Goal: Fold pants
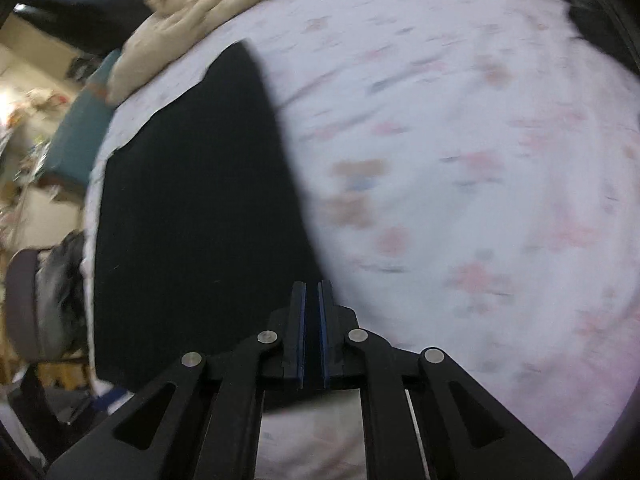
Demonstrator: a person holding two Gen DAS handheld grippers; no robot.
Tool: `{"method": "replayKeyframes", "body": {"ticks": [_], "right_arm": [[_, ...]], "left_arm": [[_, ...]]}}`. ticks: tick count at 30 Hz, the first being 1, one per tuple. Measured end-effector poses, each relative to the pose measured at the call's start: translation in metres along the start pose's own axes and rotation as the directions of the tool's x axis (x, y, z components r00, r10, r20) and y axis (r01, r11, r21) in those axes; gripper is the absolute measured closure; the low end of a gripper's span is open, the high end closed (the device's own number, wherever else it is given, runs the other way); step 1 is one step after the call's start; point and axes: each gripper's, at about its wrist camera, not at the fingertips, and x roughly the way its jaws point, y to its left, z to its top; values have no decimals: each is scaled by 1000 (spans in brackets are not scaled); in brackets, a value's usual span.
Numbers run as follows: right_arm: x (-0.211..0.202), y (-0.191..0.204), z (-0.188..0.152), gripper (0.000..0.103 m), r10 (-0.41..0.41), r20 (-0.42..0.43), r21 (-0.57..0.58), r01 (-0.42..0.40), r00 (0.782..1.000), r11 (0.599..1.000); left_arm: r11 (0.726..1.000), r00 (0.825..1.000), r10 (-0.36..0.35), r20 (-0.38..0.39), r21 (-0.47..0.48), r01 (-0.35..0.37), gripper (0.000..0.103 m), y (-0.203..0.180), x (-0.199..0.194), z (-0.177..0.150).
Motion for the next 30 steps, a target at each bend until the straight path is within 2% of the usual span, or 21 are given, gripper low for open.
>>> {"method": "replayKeyframes", "body": {"ticks": [1, 3, 4, 6, 8, 9, 10, 11, 14, 15, 17, 18, 21, 23, 25, 26, 27, 29, 30], "right_arm": [[11, 3, 0, 95, 6, -27, -4, -6, 1000, 1000], [36, 15, -7, 95, 1, -113, -25, -3, 994, 1000], [45, 20, -10, 95, -11, -150, -37, 5, 989, 999], [62, 24, -17, 98, -54, -212, -70, 40, 976, 997], [76, 14, -26, 100, -138, -254, -99, 116, 957, 988], [78, 2, -27, 103, -121, -278, -48, 112, 953, 993], [74, -14, -27, 103, -72, -279, 43, 87, 958, 995], [67, -26, -26, 103, -78, -271, 85, 104, 959, 991], [52, -39, -26, 103, -197, -233, 78, 220, 952, 972], [50, -40, -27, 103, -187, -232, 83, 211, 955, 974], [43, -33, -29, 102, -170, -211, 91, 192, 963, 977], [37, -27, -29, 95, -161, -188, 74, 177, 969, 981], [16, -6, -31, 95, -139, -101, 24, 142, 985, 990], [2, 11, -32, 93, -98, -51, -1, 98, 994, 995], [-10, 20, -40, 70, -63, -31, -10, 63, 998, 998], [-14, 21, -48, 31, -41, -29, 3, 41, 999, 999], [-11, 31, -56, 15, 7, -30, 41, -6, 1000, 999], [-7, 32, -65, 15, 88, -29, 107, -85, 996, 991], [-3, 34, -75, 15, 154, -36, 160, -146, 987, 976]], "left_arm": [[1000, 998, 18, 67, -7, -17, 36, 0, -4, 4], [1000, 998, -4, 69, 31, 2, 33, -5, 12, 13], [996, 1000, -3, -3, 93, 3, 33, -14, 34, 18], [987, 992, 28, -124, 164, -8, 35, -25, 76, 20], [994, 978, 28, -205, 110, -6, 35, -16, 98, 16], [998, 968, 21, -252, 65, -4, 33, -8, 107, 12], [999, 961, 7, -275, 54, 8, 33, -1, 110, 6], [996, 963, 13, -270, 90, 11, 33, -1, 107, 5], [987, 953, 63, -297, 160, -15, 33, -3, 95, 1], [989, 952, 61, -300, 148, -16, 33, 0, 89, 1], [996, 963, 16, -269, 92, 9, 33, 9, 68, 8], [997, 970, 5, -243, 78, 14, 33, 13, 57, 12], [997, 991, 37, -131, 77, -27, 33, 26, 18, 27], [995, 996, 64, -56, 77, -60, 32, 34, -10, 38], [994, 996, 84, -5, 70, -83, 28, 43, -31, 49], [993, 996, 90, 20, 74, -91, 26, 61, -43, 51], [991, 994, 104, 36, 82, -106, 23, 70, -53, 51], [988, 991, 119, 63, 95, -124, 22, 78, -59, 51], [987, 990, 123, 71, 95, -129, 21, 81, -60, 51]]}}
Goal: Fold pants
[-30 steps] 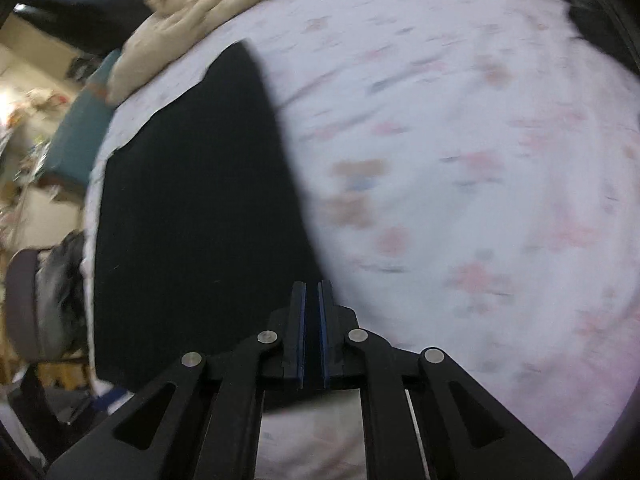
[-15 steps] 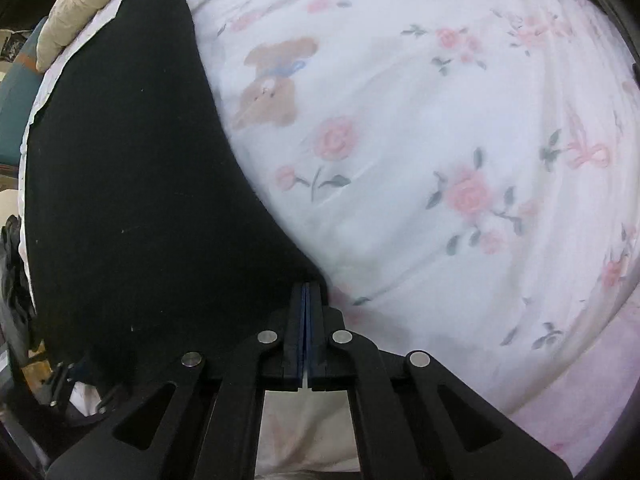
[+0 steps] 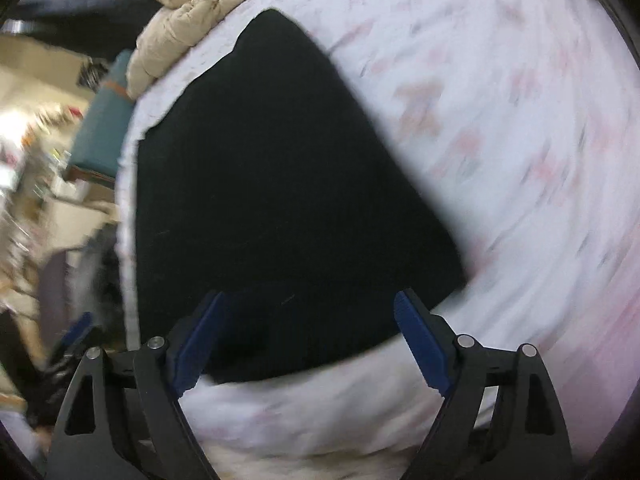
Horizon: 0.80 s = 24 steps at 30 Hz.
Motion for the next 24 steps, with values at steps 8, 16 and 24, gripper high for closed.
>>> {"method": "replayKeyframes", "body": {"ticks": [8, 16, 24], "right_arm": [[51, 5, -80, 15, 311, -34, 333, -282, 950, 900], [101, -6, -95, 15, 382, 8, 482, -339, 924, 808], [61, -73, -61, 18, 256, 311, 583, -397, 915, 709]], "left_arm": [[976, 997, -74, -2, -206, 72, 21, 19, 18, -18], [963, 992, -125, 34, -236, 129, 21, 12, 12, -9], [951, 990, -138, 25, -275, 140, 21, 18, 14, -10]]}}
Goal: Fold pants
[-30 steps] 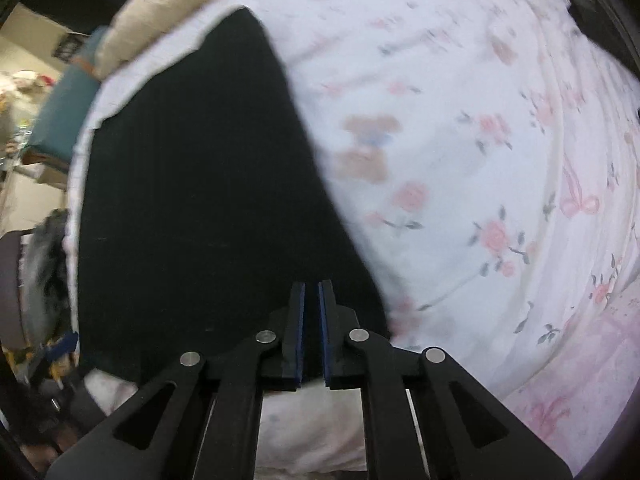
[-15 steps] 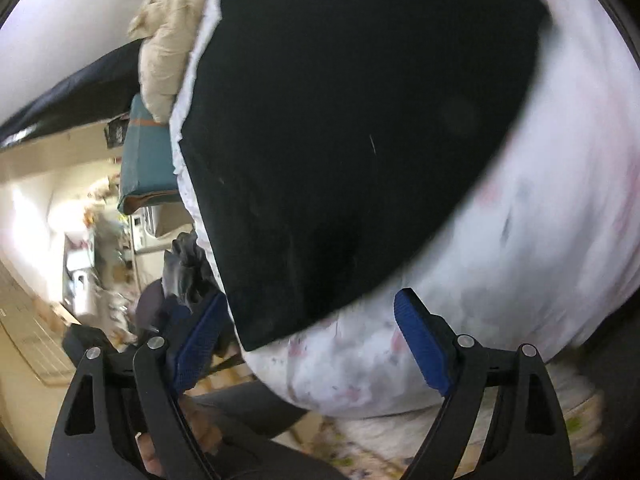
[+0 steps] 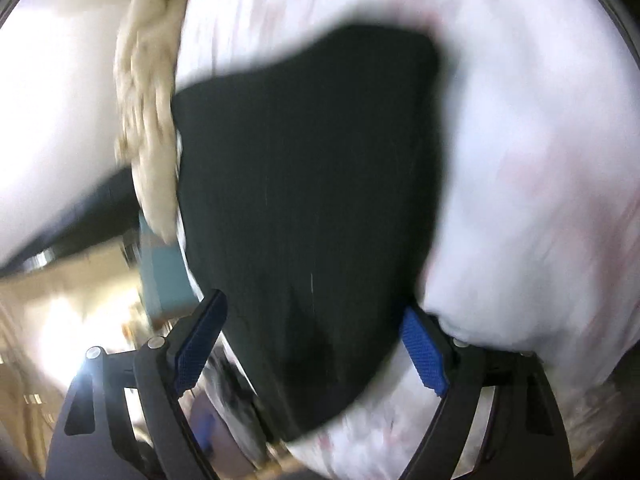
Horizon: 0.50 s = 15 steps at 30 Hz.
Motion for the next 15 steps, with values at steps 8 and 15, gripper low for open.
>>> {"method": "replayKeyframes", "body": {"ticks": [8, 15], "right_arm": [[-16, 0, 35, 33, -56, 189, -31, 63, 980, 998], [-16, 31, 23, 99, -124, 197, -208, 166, 972, 964]], "left_arm": [[999, 999, 42, 10, 15, -43, 21, 3, 8, 2], [997, 996, 78, 34, 26, -79, 21, 2, 7, 16]]}}
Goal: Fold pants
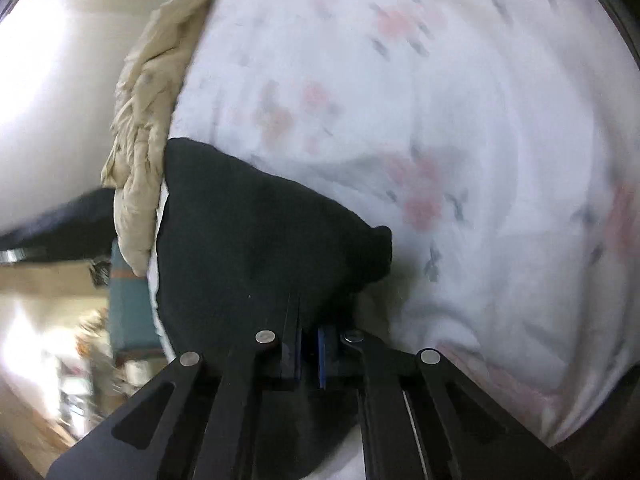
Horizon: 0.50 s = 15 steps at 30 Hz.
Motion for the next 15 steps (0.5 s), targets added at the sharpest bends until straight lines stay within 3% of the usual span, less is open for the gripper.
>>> {"method": "replayKeyframes", "body": {"ticks": [5, 9, 13, 15], "right_arm": [[-32, 44, -3, 99, -52, 72, -280, 71, 996, 957], [-46, 54, 1, 99, -39, 51, -321, 53, 998, 946], [-45, 66, 3, 99, -32, 21, -340, 37, 999, 940], [-47, 78, -3, 99, -47, 54, -407, 65, 997, 911]], "left_arm": [[994, 999, 13, -32, 108, -9, 21, -28, 5, 32], [981, 997, 24, -72, 195, -10, 21, -72, 21, 69], [973, 992, 41, -118, 231, -13, 21, -122, 62, 112], [970, 988, 50, -148, 241, -13, 21, -149, 92, 136]]}}
